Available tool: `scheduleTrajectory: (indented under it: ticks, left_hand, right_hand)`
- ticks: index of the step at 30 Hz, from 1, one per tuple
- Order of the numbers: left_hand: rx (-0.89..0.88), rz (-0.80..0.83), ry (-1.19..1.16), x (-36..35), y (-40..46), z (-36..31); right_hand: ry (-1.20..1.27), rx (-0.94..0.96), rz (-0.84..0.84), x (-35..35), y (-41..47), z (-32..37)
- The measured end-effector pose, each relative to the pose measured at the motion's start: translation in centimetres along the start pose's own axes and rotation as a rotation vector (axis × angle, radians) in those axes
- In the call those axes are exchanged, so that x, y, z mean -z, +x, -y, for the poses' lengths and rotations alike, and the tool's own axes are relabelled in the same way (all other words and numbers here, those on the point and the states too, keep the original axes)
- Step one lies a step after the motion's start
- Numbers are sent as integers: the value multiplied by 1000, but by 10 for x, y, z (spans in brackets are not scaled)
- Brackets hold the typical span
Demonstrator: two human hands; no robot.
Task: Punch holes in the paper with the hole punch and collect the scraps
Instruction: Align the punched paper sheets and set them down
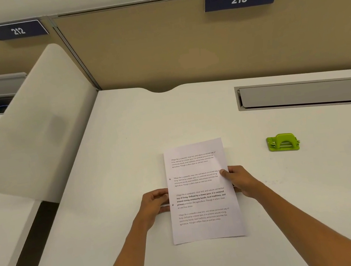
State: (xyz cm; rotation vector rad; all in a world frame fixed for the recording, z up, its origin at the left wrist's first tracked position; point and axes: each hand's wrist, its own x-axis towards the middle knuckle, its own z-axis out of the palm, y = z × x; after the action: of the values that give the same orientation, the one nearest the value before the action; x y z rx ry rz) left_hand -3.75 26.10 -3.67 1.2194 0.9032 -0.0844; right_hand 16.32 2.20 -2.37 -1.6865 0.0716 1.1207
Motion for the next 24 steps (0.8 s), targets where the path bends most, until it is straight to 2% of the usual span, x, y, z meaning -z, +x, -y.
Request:
scheduleTrajectory:
  ticks: [8,24]
  left_hand:
    - [-74,-95,-54,-6,6,3]
    - [-79,-116,-23,-8,10,6]
  right_hand:
    - [13,10,14,4,-1,1]
    - [17,15,-7,8,4,-4]
